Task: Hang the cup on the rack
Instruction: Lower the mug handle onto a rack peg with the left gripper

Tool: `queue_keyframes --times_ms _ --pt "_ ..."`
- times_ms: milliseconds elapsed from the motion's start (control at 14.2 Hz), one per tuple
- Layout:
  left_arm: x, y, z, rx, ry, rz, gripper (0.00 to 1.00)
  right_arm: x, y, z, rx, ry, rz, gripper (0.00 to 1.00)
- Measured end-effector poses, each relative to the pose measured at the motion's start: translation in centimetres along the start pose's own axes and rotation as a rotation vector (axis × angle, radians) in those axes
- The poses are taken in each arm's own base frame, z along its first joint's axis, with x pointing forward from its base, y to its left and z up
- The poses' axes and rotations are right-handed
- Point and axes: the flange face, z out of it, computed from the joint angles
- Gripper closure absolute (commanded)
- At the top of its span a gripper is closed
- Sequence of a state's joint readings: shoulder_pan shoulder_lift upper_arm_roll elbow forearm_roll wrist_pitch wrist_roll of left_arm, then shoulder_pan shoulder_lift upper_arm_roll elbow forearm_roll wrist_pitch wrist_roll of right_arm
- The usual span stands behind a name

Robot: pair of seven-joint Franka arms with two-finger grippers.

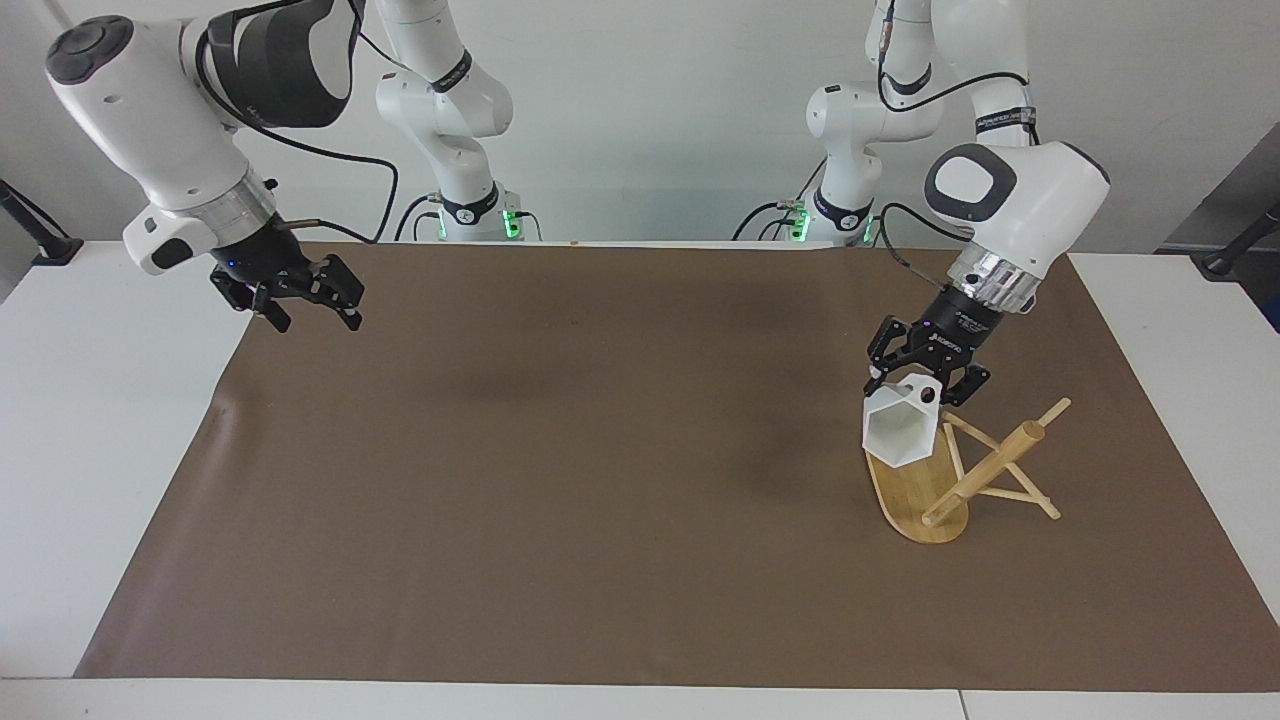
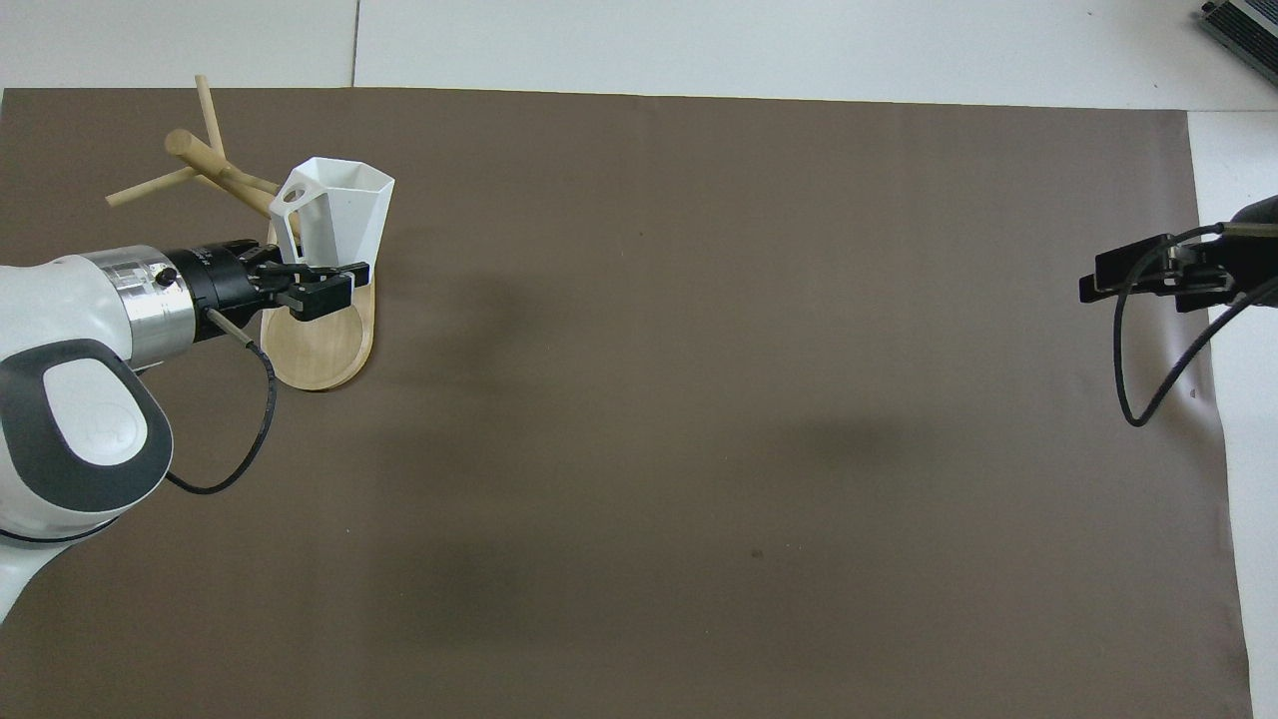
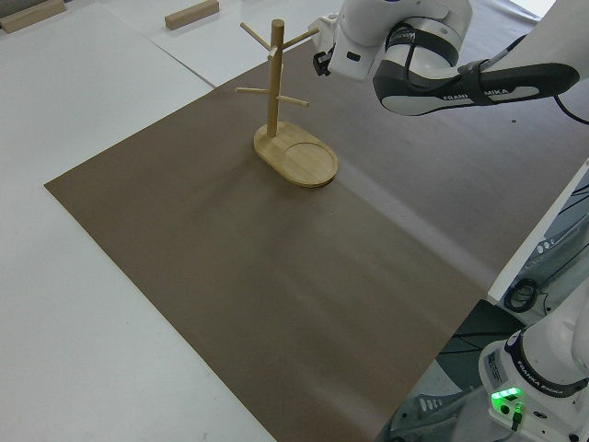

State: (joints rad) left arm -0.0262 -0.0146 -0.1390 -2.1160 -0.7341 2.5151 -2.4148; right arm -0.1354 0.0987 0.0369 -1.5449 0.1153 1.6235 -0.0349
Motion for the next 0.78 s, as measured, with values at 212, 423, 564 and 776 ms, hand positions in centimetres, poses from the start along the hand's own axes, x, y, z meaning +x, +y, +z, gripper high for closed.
queue_keyframes --times_ms 212,423,564,776 --pt "-0.2 0.1 -0.1 -0.020 -0.022 -0.010 1.00 -0.5 0.1 -0.9 0.001 -0.027 0.001 0.00" --pt "-0.1 0.2 0.2 -0.028 -0.023 -0.012 1.00 -0.7 0.2 -0.8 0.001 -0.045 0.004 0.00" --pt "0.0 0.4 0.6 -0.038 -0.018 -0.007 1.00 -0.9 0.4 -0.7 -0.011 -0.062 0.005 0.00" --pt "0.2 0.6 1.2 -0.048 0.000 0.008 1.00 -1.1 1.2 -0.8 -0.023 -0.073 0.017 0.00"
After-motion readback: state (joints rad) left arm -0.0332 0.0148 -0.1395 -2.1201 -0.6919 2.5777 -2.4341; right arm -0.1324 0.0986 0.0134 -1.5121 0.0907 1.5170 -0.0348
